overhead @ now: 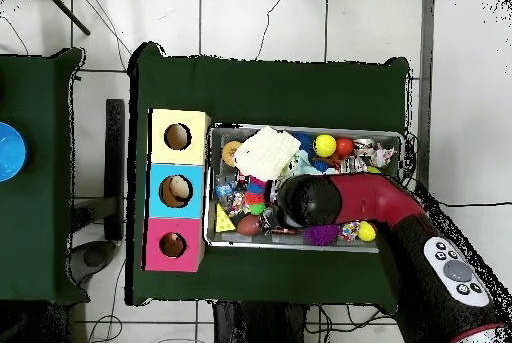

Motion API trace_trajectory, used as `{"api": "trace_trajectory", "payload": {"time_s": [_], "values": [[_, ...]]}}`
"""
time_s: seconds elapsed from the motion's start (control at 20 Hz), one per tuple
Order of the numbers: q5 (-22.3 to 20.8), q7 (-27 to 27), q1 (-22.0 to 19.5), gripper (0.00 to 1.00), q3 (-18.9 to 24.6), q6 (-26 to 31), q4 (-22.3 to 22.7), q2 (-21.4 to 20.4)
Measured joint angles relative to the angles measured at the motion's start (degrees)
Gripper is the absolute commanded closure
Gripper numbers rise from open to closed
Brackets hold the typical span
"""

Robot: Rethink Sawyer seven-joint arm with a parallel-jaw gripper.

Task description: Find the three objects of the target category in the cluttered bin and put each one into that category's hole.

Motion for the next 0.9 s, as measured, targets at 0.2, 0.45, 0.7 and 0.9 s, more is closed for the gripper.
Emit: {"api": "trace_trajectory", "payload": {"time_s": [0.2,0.45,0.7,0.9], "values": [[-0.09,0.0,-0.41,1.0,-0.17,0.0,-0.21,0.0],[-0.19,0.0,-0.64,1.0,-0.3,0.0,-0.54,0.0],[-0.19,0.0,-0.64,1.0,-0.36,0.0,-0.86,0.0],[-0.19,0.0,-0.64,1.0,-0.39,0.0,-1.29,0.01]]}}
